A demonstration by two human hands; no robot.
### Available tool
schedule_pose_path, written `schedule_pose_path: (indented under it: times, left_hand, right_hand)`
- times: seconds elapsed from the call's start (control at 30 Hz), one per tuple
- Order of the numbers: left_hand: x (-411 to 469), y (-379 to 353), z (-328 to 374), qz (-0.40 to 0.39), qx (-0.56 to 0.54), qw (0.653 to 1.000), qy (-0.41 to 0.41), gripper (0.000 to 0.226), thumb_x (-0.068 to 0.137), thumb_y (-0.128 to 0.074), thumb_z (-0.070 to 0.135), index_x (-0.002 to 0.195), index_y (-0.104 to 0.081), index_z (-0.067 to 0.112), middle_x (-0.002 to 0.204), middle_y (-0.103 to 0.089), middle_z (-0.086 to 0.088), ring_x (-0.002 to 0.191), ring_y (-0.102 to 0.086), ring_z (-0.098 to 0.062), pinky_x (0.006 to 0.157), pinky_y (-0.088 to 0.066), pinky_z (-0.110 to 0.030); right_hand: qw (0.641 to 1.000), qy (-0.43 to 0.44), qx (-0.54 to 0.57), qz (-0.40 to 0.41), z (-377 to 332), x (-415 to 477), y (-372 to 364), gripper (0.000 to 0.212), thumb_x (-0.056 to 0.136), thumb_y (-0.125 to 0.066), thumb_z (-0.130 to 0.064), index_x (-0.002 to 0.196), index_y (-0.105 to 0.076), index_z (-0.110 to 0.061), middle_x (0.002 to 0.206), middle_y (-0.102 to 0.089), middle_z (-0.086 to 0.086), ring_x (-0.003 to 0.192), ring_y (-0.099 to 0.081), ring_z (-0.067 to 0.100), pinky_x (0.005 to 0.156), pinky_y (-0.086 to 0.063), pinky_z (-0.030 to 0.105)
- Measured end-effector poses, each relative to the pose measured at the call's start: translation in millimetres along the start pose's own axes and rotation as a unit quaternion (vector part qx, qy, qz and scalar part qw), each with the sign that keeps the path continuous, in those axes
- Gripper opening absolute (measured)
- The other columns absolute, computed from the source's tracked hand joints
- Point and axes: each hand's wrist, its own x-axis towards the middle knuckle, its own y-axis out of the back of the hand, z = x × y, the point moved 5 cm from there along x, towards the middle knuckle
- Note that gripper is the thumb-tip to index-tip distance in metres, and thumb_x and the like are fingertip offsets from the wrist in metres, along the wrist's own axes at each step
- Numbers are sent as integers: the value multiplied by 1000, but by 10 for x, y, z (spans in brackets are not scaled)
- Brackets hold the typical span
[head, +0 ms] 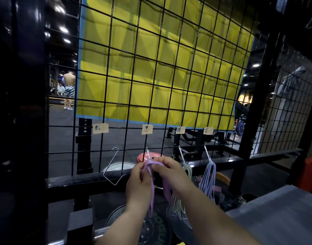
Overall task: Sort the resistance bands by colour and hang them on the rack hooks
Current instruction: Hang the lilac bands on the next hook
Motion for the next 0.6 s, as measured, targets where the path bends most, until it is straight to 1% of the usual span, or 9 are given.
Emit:
schedule_pose_path:
  times: [0.07, 0.1, 0.17, 0.23, 0.27, 0.37, 0.43, 0.5, 0.6]
  left_hand:
    - [-9, -8, 31, -8, -7, 1000, 1, 14, 96, -52, 29, 91, -63, 36, 90, -69, 8, 87, -66, -17, 83, -54, -40]
    - [-13, -13, 48, -12, -8, 1000, 2, 14, 97, -51, 33, 91, -63, 35, 88, -69, 6, 86, -66, -18, 82, -53, -38]
    - [-8, -18, 66, -13, -3, 1000, 1, 20, 98, -47, 39, 89, -63, 33, 86, -68, 4, 84, -65, -18, 80, -52, -37]
    - [-6, -15, 60, -6, 16, 1000, -7, 23, 99, -44, 41, 88, -62, 31, 83, -68, 3, 80, -64, -16, 76, -50, -34]
    - [-8, -12, 53, 0, 23, 1000, -14, 23, 99, -45, 40, 87, -62, 30, 81, -67, 3, 78, -64, -16, 73, -49, -32]
    - [-26, -3, 15, 12, 56, 997, -48, 21, 98, -49, 30, 80, -60, 25, 77, -65, 2, 72, -62, -16, 64, -45, -30]
    - [-29, -1, -22, 23, 98, 992, -82, 23, 96, -51, 24, 75, -59, 23, 75, -62, 2, 71, -58, -17, 61, -44, -32]
    - [-29, 15, -56, 35, 125, 987, -95, 22, 94, -52, 23, 73, -58, 21, 76, -60, 2, 71, -56, -19, 63, -46, -36]
    - [-48, 43, -73, 33, 165, 981, -100, 18, 91, -53, 23, 74, -56, 22, 77, -59, 4, 72, -55, -18, 63, -46, -36]
  right_hand:
    - [1000, -5, 13, -13, -15, 7, -11, 19, 90, -61, -12, 96, -64, 5, 87, -65, 23, 77, -61, 24, 67, -51, 29]
    - [1000, -6, 13, -14, -19, 20, -11, 19, 91, -62, -16, 96, -66, 2, 89, -66, 20, 79, -62, 24, 69, -51, 29]
    - [1000, -5, 9, -11, -16, 38, -17, 27, 86, -65, -26, 96, -68, -1, 94, -67, 22, 83, -63, 24, 76, -49, 34]
    - [1000, -4, 11, -11, -3, 42, -34, 33, 84, -65, -28, 97, -67, 2, 97, -66, 29, 84, -61, 26, 79, -47, 37]
    - [1000, -5, 18, -11, 12, 41, -35, 35, 85, -64, -27, 98, -66, 5, 94, -65, 29, 83, -61, 25, 78, -48, 35]
    - [998, -8, 52, -16, 43, 6, -37, 40, 83, -63, -26, 98, -63, 11, 87, -65, 18, 79, -62, 22, 71, -51, 25]
    - [997, -13, 73, -15, 57, -19, -27, 40, 80, -64, -27, 95, -65, 10, 83, -65, 15, 77, -63, 21, 67, -52, 24]
    - [996, -24, 86, -14, 71, -39, -29, 37, 82, -65, -26, 96, -67, 8, 80, -67, 14, 72, -64, 19, 64, -52, 23]
    - [994, -35, 102, -8, 95, -48, -42, 39, 82, -66, -31, 94, -67, 6, 81, -65, 19, 70, -62, 23, 64, -51, 26]
